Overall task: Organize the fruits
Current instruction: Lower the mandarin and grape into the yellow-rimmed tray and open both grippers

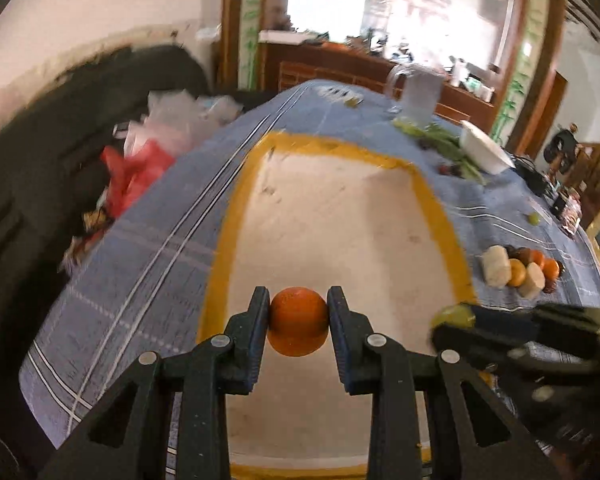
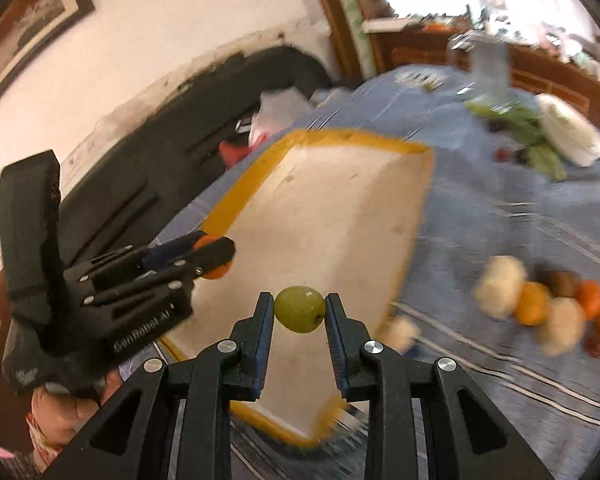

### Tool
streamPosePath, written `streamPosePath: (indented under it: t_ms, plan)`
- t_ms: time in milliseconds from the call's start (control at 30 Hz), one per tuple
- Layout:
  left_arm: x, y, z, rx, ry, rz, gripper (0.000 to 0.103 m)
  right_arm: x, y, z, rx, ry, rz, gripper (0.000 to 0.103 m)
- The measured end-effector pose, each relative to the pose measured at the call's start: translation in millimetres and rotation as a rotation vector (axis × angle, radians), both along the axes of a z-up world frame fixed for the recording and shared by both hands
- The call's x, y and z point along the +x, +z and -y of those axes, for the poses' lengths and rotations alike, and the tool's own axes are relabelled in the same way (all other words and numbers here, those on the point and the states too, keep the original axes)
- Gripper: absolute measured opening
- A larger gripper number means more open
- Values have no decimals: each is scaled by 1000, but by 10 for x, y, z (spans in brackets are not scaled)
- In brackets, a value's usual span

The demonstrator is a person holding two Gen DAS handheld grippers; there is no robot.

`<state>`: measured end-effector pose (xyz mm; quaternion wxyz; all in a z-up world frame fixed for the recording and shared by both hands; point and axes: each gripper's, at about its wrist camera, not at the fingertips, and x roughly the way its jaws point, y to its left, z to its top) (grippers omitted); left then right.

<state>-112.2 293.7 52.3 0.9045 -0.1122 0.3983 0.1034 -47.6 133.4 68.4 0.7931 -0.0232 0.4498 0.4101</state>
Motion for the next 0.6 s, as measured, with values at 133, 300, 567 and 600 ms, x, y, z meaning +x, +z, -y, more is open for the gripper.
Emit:
streamPosePath:
  t_ms: [133,300,567,600]
  plan:
    - [-13,-56,-117,-50,30,1,29,22,-197,-296,-49,15,-20,29]
    - [-90,-2,-170,-97,30,61,58,83,-225,-300,-49,6,-36,35]
    - [-148,69,-49,-124,-4,174,76,36,173,199,-7,-76,72,42]
    - [-119,50,-24,-115,-6,176,78,41,209,352,-18,-105,96,42]
